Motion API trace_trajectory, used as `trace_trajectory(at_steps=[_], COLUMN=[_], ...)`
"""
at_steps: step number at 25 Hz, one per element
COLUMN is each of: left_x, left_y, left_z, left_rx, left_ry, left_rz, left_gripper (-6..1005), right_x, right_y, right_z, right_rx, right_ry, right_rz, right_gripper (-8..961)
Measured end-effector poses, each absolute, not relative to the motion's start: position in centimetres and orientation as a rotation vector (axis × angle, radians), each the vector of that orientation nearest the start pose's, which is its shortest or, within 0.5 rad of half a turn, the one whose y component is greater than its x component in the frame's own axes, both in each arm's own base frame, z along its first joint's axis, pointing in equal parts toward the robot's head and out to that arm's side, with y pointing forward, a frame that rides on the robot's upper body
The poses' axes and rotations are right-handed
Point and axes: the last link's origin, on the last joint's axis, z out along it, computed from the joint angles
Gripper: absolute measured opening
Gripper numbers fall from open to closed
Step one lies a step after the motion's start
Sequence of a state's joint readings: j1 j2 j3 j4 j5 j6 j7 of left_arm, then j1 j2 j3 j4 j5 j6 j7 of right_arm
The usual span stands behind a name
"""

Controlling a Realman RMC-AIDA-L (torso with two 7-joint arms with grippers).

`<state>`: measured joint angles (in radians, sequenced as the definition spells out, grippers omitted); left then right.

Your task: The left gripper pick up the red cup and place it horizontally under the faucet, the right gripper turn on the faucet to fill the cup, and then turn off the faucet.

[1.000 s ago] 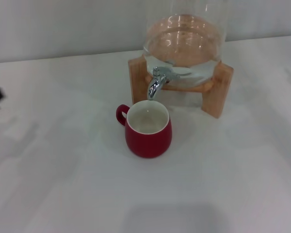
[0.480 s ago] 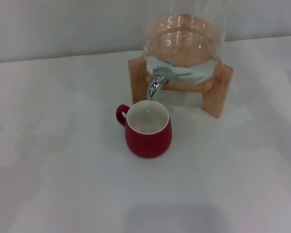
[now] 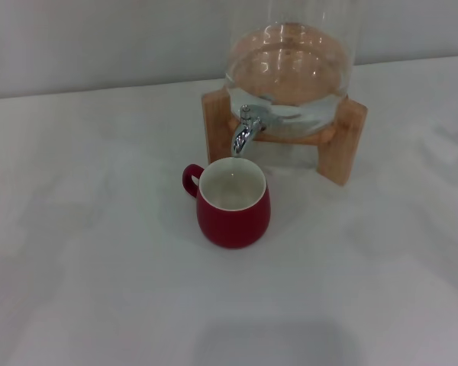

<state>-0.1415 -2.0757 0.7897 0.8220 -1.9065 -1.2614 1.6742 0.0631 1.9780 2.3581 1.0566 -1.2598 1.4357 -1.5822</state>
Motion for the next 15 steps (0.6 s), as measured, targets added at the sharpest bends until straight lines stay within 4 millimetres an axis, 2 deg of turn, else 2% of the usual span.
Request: trace_trajectory(at_steps=[4,11,15], left_x=[-33.6,-33.6,-33.6], left_y=[30.4,31.0,31.0], left_z=[9.9,9.7,9.6], left_rx=[-1.804,-1.8,-1.8], left_ry=[-0.889,-0.9,-0.901], left_rz=[-1.053,-1.032,-1.031], left_gripper=[712,710,709], right_x=[29.5,26.9,25.5], right_y=[27.9,30.1,30.4], right_z=[14.7,10.2,9.0], right_rx=[-2.154,-2.405,-2.478], right_ry=[0.655,0.648,0.618], right_rz=[0.988,0.838,0.812], right_gripper=[631,631,631])
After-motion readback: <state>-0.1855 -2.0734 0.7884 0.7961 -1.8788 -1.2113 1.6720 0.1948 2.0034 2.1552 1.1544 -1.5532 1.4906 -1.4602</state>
